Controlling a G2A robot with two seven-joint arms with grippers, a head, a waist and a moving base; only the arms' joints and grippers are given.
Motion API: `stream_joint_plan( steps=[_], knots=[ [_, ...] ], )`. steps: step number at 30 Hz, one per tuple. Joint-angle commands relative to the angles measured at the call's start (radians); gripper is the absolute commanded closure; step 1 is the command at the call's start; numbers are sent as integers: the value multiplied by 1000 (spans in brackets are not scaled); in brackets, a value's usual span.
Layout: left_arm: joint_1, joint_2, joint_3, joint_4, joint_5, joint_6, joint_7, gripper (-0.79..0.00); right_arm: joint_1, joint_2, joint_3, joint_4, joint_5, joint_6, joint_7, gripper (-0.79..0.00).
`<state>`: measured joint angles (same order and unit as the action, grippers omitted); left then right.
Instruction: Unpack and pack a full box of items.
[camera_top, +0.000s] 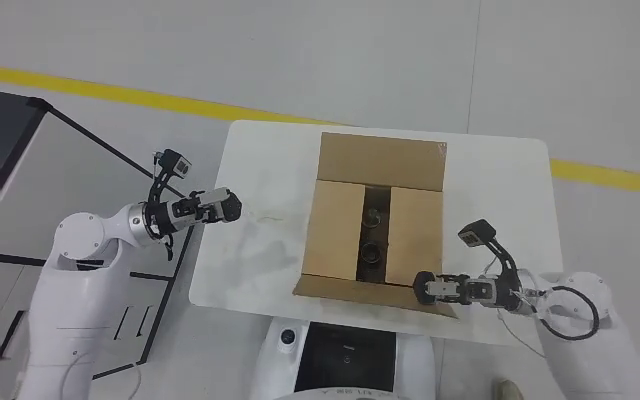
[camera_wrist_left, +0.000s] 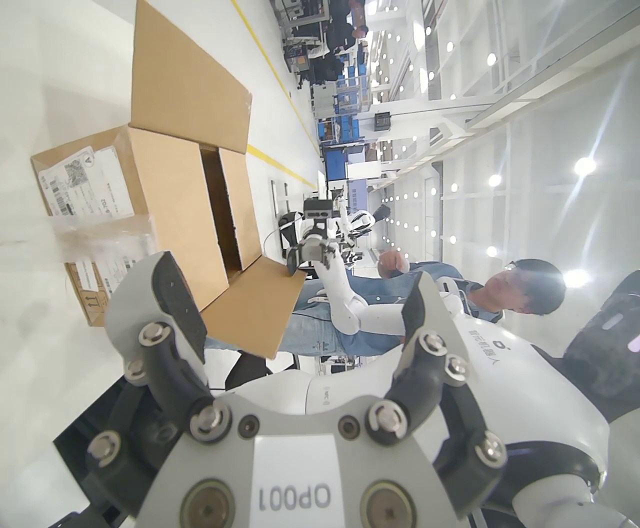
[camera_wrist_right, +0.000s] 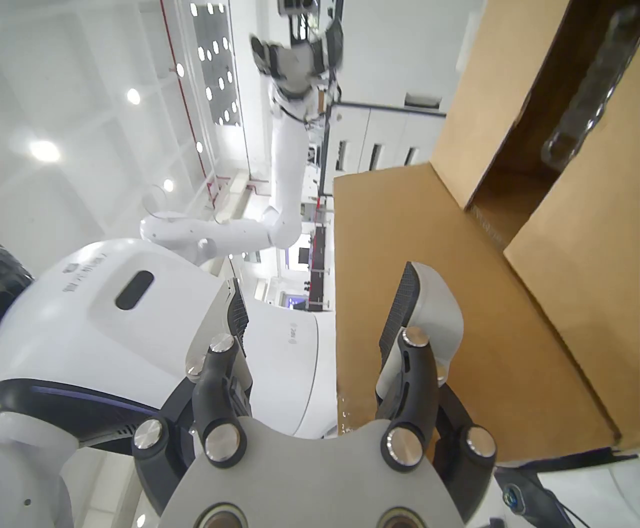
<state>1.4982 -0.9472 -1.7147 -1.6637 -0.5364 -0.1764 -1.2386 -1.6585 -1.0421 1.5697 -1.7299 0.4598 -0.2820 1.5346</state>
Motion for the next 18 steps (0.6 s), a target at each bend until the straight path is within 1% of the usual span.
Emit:
stream_joint_plan(
  steps=[1, 3, 5, 6, 8, 9, 12, 16, 18],
  knots=[
    [-6, 2, -12, 7, -18, 10, -8, -785, -17, 5, -24, -21, -48, -2, 1, -554],
    [-16, 5, -24, 19, -26, 15, -19, -785, -32, 15, -43, -43, -116, -2, 1, -542],
    [-23, 6, -28, 27, -27, 15, -21, -785, -38, 23, -47, -50, -171, -3, 1, -548],
    [-28, 7, -27, 33, -26, 16, -23, -785, -41, 29, -52, -56, -234, -11, -8, -548],
    [-32, 8, -24, 38, -25, 17, -25, -785, -42, 35, -57, -59, -317, -39, -35, -554],
    [-34, 8, -21, 40, -24, 16, -24, -785, -48, 38, -68, -64, -359, -60, -56, -570],
    [-35, 9, -12, 40, -21, 18, -21, -785, -52, 43, -79, -68, -431, -98, -94, -591],
    [-35, 9, -2, 37, -17, 19, -17, -785, -51, 48, -96, -60, -458, -129, -126, -579],
    [-35, 10, 2, 35, -16, 20, -14, -785, -49, 49, -98, -58, -389, -128, -138, -582]
  ],
)
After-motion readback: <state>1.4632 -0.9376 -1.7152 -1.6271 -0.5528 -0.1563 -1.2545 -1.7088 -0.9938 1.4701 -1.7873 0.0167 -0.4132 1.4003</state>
